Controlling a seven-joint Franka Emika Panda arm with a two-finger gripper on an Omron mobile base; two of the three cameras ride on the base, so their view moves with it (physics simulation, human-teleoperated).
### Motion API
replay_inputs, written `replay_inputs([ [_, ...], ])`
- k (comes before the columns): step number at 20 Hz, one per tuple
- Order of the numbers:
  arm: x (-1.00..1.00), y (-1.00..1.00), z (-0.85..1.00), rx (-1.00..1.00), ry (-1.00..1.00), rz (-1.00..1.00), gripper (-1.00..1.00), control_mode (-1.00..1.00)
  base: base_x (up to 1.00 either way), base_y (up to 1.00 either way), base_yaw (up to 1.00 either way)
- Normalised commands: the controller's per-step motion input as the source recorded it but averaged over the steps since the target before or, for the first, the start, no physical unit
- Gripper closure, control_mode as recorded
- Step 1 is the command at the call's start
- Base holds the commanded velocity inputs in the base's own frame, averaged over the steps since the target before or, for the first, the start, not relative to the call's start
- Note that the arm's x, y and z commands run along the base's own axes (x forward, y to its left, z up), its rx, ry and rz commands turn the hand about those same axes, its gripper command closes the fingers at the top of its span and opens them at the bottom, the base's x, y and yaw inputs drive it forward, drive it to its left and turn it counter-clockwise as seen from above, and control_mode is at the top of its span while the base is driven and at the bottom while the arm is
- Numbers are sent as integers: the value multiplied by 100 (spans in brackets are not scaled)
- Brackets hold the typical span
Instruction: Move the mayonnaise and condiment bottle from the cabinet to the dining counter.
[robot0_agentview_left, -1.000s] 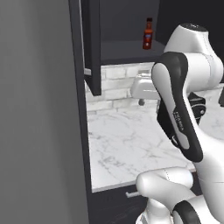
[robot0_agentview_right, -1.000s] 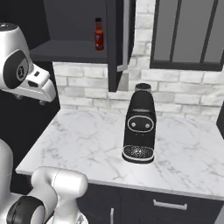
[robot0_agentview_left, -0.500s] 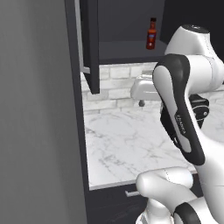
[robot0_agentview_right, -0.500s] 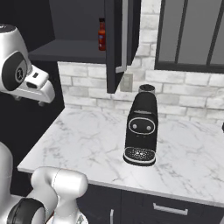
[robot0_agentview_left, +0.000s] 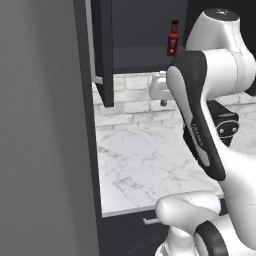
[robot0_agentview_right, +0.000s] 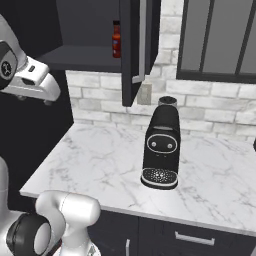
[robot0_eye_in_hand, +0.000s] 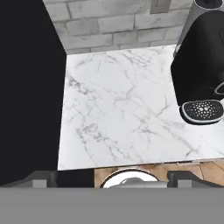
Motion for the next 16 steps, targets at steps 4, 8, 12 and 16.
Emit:
replay_inputs([
  [4, 14, -12, 60, -23, -24, -25, -100, -100, 0, 0, 0],
  [8, 32, -20, 44, -20, -21, -22, -100, -100, 0, 0, 0],
  [12, 47, -37, 31, -9, -19, -15, -100, -100, 0, 0, 0],
  [16, 59, -44, 16, -2, -13, -8, -100, -100, 0, 0, 0],
])
